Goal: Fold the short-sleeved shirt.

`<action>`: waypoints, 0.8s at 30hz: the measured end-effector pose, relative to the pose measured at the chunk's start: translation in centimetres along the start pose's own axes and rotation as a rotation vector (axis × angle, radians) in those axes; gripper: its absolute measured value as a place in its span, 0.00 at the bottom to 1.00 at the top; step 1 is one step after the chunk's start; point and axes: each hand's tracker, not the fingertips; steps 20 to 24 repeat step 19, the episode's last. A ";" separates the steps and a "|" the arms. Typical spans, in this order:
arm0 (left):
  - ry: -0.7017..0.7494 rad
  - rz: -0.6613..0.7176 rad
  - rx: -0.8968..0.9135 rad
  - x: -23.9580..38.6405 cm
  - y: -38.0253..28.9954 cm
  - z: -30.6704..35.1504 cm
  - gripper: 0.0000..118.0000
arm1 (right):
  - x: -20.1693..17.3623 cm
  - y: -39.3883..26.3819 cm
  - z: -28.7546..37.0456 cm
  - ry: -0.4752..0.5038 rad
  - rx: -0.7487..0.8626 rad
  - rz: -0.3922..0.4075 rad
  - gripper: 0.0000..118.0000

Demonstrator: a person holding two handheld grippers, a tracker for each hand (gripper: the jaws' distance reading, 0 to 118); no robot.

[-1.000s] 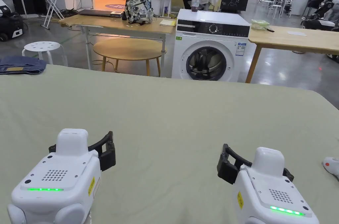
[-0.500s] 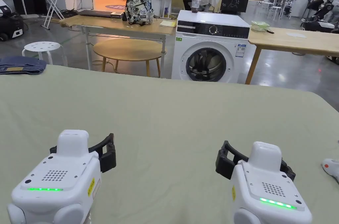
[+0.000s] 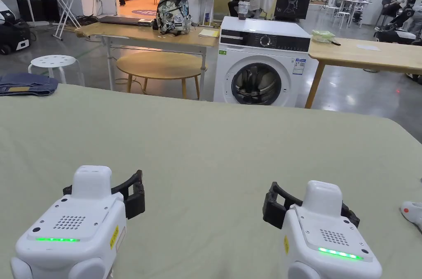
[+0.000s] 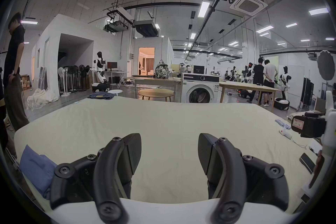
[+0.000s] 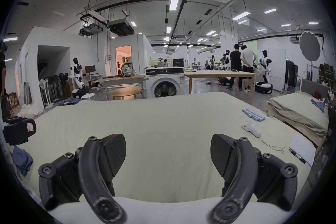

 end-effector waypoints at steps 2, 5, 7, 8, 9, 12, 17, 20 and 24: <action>0.000 0.001 -0.002 0.0 0.0 0.0 0.55 | 0.1 0.1 -0.2 -0.004 -0.014 0.001 0.82; -0.003 0.010 -0.007 0.0 0.0 -0.1 0.55 | 0.1 0.2 -0.5 -0.009 -0.038 -0.001 0.82; -0.006 0.013 -0.012 0.0 0.0 -0.2 0.55 | 0.2 0.2 -0.7 -0.013 -0.055 -0.004 0.82; -0.007 0.011 -0.014 0.0 0.0 -0.2 0.55 | 0.2 0.1 -0.7 -0.012 -0.060 -0.004 0.82; -0.006 0.010 -0.016 0.0 0.0 -0.2 0.55 | 0.2 0.0 -0.8 -0.011 -0.064 -0.004 0.82; -0.010 0.008 -0.019 0.1 -0.1 -0.2 0.55 | 0.1 -0.4 -0.8 -0.003 -0.064 0.002 0.82; -0.017 -0.002 -0.027 0.3 -0.2 -0.2 0.55 | -0.1 -0.9 -1.1 -0.036 -0.071 0.036 0.82; -0.020 -0.007 -0.027 0.3 -0.3 -0.2 0.55 | 0.1 -0.9 -1.3 -0.032 -0.087 0.018 0.82; -0.020 -0.007 -0.027 0.3 -0.3 -0.2 0.55 | 0.1 -0.9 -1.3 -0.032 -0.087 0.018 0.82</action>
